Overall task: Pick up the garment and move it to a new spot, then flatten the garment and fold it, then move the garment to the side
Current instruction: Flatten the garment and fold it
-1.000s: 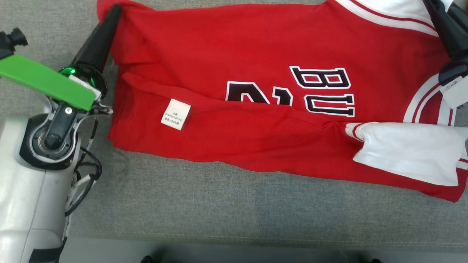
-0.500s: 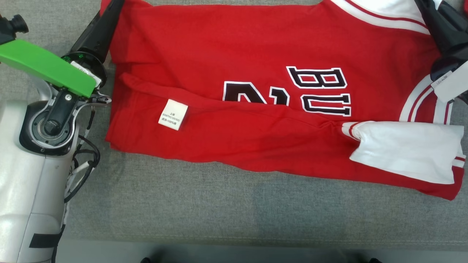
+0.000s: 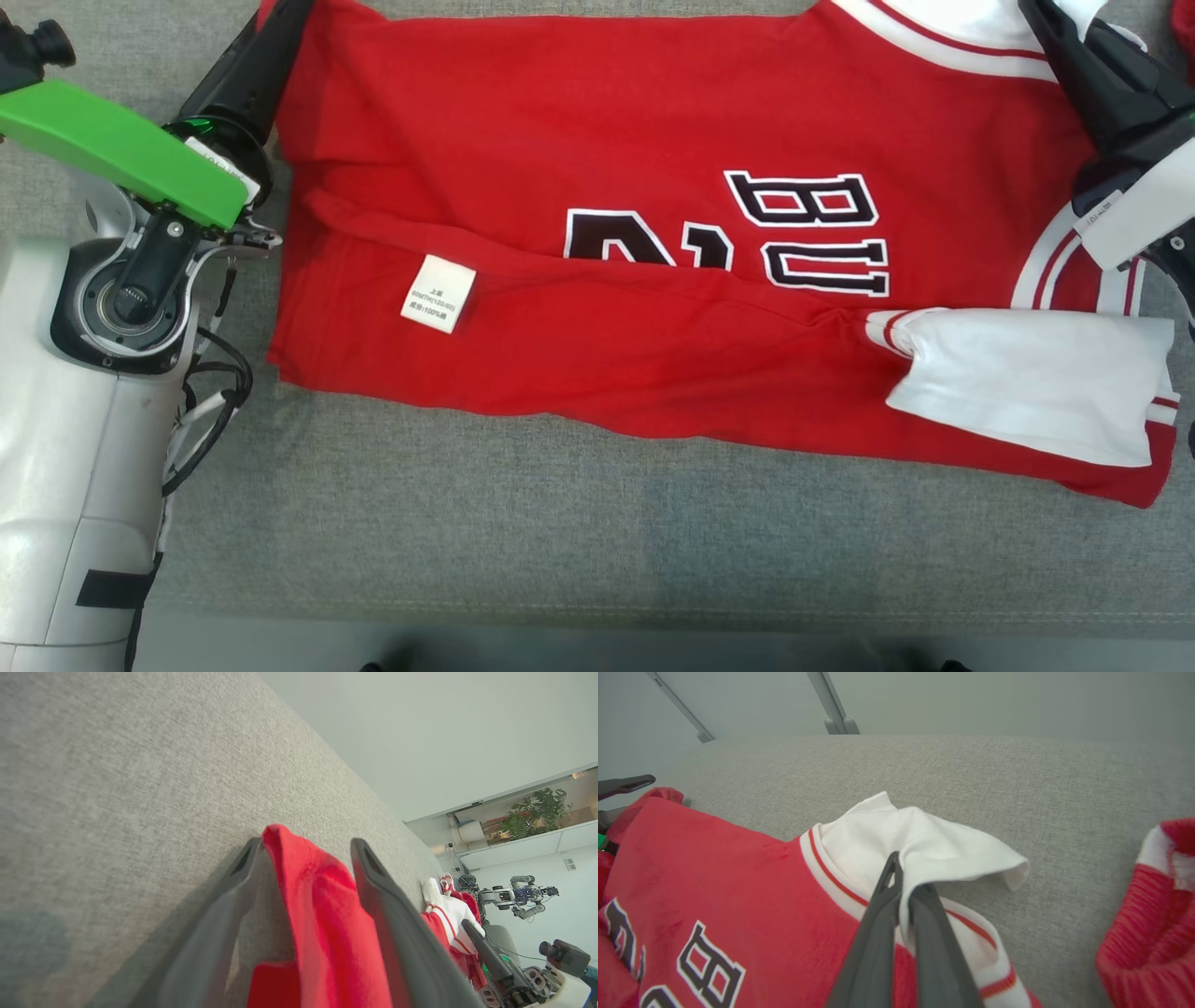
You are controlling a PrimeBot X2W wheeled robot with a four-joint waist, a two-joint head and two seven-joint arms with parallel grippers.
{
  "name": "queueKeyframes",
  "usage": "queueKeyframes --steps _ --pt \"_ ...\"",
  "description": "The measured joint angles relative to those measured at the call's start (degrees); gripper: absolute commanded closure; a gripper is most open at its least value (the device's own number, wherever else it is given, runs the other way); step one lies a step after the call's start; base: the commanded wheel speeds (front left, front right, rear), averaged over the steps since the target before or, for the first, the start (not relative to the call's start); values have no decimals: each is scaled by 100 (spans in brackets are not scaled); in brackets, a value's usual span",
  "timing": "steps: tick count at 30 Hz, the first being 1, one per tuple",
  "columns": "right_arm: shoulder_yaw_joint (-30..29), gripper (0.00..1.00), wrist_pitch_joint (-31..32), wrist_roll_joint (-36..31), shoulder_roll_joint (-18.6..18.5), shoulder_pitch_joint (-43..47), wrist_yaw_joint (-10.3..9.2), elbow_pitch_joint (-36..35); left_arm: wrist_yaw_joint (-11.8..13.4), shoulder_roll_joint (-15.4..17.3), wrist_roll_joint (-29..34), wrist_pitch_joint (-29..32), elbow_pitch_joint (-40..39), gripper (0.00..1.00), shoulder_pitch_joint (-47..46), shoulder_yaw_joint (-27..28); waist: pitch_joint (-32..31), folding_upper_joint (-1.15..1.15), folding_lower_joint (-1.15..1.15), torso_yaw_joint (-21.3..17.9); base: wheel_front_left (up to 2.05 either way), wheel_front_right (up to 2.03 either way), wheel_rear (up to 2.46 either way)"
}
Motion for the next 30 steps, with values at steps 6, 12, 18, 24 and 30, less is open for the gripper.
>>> queueKeyframes --steps 6,12,18,24,30 --pt "92 100 -74 0 -20 -3 0 140 -19 -2 8 -77 190 100 -35 -15 -92 0 0 15 0 0 0" --pt "164 100 -137 20 -35 -4 0 171 -66 11 23 -83 254 100 -19 -96 -201 0 0 39 0 0 0" --pt "245 100 -199 86 -52 -4 0 237 -67 11 23 -88 294 100 -13 -131 -252 0 0 50 0 0 0" --pt "354 100 -311 112 -56 -4 0 346 -68 36 55 -230 308 100 51 -126 -338 0 0 54 0 0 0" --pt "400 100 -508 112 -76 -4 0 328 -68 91 54 -287 129 100 310 -174 -501 0 0 41 0 0 0"
